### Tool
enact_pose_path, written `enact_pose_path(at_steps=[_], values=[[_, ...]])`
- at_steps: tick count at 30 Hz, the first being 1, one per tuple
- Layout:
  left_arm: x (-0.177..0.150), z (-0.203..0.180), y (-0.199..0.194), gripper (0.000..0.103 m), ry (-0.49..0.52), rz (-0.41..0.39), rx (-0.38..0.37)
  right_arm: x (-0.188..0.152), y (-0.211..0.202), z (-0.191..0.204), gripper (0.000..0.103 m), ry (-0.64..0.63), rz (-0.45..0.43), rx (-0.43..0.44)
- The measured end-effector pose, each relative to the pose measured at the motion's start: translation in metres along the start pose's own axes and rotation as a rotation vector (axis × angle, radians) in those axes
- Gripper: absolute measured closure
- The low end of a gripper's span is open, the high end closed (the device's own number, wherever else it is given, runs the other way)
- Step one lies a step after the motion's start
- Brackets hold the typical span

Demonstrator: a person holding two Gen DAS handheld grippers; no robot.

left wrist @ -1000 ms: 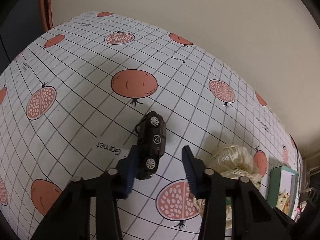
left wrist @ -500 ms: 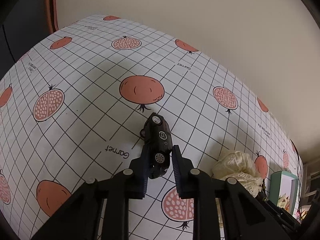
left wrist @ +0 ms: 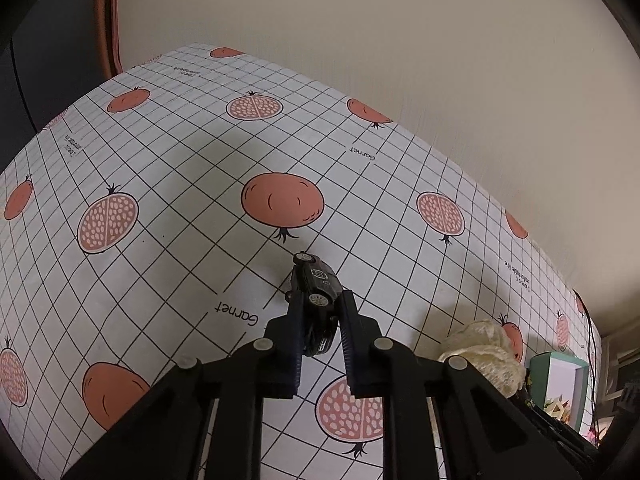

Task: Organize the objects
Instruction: 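Grasp the black toy car with the left tool while the right tool grasps the robot figure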

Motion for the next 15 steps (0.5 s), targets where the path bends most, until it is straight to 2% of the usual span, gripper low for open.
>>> enact_pose_path(at_steps=[3,15], values=[[0.0,-0.001,0.0,0.086,-0.002,-0.003,-0.004,0.001,-0.004,-0.003,0.067,0.002,-0.003,-0.011],[0.002,-0.005,-0.009,0.086,0.001,-0.024,-0.011,0.011,-0.052,0.004,0.068,-0.009,-0.113,0.047]])
Point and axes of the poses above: each gripper's, at about its wrist camera, not at the fingertips, and y roughly the way its jaws point, z to its left, x to its top, the point moved 1 cm from there along y, roughly the way its jaws point, and after that the axes turned 7 degrees about y, right-handed, at the moved point
